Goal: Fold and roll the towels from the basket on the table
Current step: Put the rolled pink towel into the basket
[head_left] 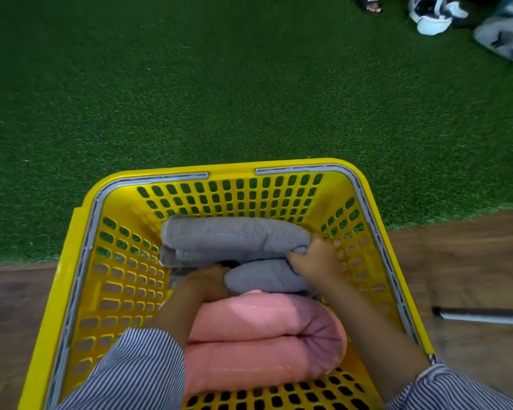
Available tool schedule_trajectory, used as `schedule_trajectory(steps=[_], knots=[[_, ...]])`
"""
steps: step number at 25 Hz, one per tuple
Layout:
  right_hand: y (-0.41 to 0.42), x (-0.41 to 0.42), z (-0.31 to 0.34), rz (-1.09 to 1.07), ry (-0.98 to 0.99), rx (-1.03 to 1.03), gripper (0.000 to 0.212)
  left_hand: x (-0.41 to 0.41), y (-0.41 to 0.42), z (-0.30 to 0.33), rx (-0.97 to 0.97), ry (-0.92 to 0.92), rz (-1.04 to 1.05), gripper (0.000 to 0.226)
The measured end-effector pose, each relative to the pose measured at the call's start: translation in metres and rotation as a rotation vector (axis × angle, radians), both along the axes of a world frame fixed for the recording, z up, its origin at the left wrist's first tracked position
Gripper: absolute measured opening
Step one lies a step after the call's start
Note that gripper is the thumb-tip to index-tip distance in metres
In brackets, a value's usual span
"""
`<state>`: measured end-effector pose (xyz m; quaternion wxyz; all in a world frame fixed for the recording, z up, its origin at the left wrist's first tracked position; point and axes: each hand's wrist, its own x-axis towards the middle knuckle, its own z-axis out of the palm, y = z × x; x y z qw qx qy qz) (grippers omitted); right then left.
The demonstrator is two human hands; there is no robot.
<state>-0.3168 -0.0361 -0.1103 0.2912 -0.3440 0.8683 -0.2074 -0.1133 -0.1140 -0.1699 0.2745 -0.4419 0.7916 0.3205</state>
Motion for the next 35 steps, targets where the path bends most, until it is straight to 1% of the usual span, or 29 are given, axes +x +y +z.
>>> schedule_trajectory(steps=[2,4,6,7,8,9,11,12,13,14,16,18,19,20,21,23,24,25,26,27,28,30,31,32,34,35], knots=[[0.005,-0.004,-0.001,0.001,-0.034,-0.008,0.054,0.002,0.009,0.002,0.026,0.036,0.016,0.068],[0.008,-0.009,0.002,-0.041,-0.081,0.039,0.043,0.004,0.01,0.004,0.078,0.054,0.052,0.074],[0.008,-0.011,0.003,-0.091,-0.128,0.087,0.043,0.007,0.006,0.016,0.215,0.07,0.117,0.085],[0.009,-0.011,0.002,-0.088,-0.14,0.092,0.046,0.007,0.005,0.023,0.288,0.108,0.201,0.088],[0.01,-0.009,0.001,-0.066,-0.134,0.086,0.049,0.005,0.005,0.028,0.323,0.162,0.306,0.082],[0.012,-0.008,0.0,-0.038,-0.118,0.074,0.054,0.001,0.007,0.032,0.317,0.23,0.434,0.069],[0.017,-0.005,0.0,-0.006,-0.104,0.047,0.058,-0.004,0.015,0.041,0.28,0.283,0.575,0.049],[0.018,-0.005,0.0,0.005,-0.097,0.039,0.055,-0.006,0.018,0.046,0.345,0.25,0.583,0.044],[0.019,-0.005,0.0,0.01,-0.084,0.038,0.052,-0.005,0.018,0.042,0.452,0.221,0.591,0.046],[0.02,-0.004,0.0,0.015,-0.069,0.033,0.051,-0.006,0.018,0.04,0.533,0.18,0.564,0.054],[0.021,-0.002,-0.003,0.03,-0.043,0.012,0.051,-0.009,0.019,0.039,0.604,0.072,0.465,0.059],[0.022,0.001,-0.006,0.037,-0.026,0.004,0.052,-0.009,0.017,0.034,0.631,0.014,0.444,0.071],[0.022,0.002,-0.008,0.041,-0.019,-0.003,0.052,-0.009,0.017,0.033,0.587,-0.007,0.444,0.072],[0.023,0.003,-0.007,0.047,-0.017,-0.017,0.051,-0.008,0.016,0.032,0.476,-0.016,0.418,0.07],[0.023,0.002,-0.008,0.051,-0.026,-0.04,0.05,-0.007,0.014,0.036,0.289,-0.043,0.353,0.066],[0.022,0.0,-0.01,0.053,-0.098,-0.078,0.044,-0.004,0.011,0.049,-0.194,-0.112,0.167,0.063],[0.021,-0.003,-0.01,0.042,-0.162,-0.093,0.041,-0.002,0.012,0.057,-0.452,-0.085,0.093,0.06],[0.021,-0.006,-0.012,0.028,-0.23,-0.123,0.04,0.001,0.014,0.058,-0.66,-0.014,0.069,0.055],[0.021,-0.009,-0.013,0.021,-0.279,-0.144,0.038,0.004,0.019,0.055,-0.77,0.052,0.061,0.048],[0.022,-0.012,-0.015,0.038,-0.302,-0.158,0.036,0.007,0.026,0.047,-0.796,0.091,0.065,0.044],[0.023,-0.013,-0.016,0.081,-0.289,-0.133,0.036,0.01,0.034,0.037,-0.769,0.107,0.07,0.044],[0.025,-0.011,-0.016,0.184,-0.207,-0.006,0.045,0.017,0.047,0.013,-0.664,0.074,0.09,0.05],[0.022,-0.008,-0.015,0.202,-0.116,0.055,0.053,0.019,0.048,0.007,-0.642,0.062,0.098,0.053],[0.017,-0.004,-0.012,0.223,0.029,0.102,0.063,0.021,0.047,0.005,-0.634,0.061,0.097,0.055],[0.001,0.007,-0.006,0.385,0.358,0.163,0.079,0.026,0.037,0.016,-0.631,0.066,0.105,0.062],[-0.007,0.014,-0.003,0.477,0.441,0.168,0.083,0.029,0.028,0.023,-0.648,0.099,0.106,0.064]])
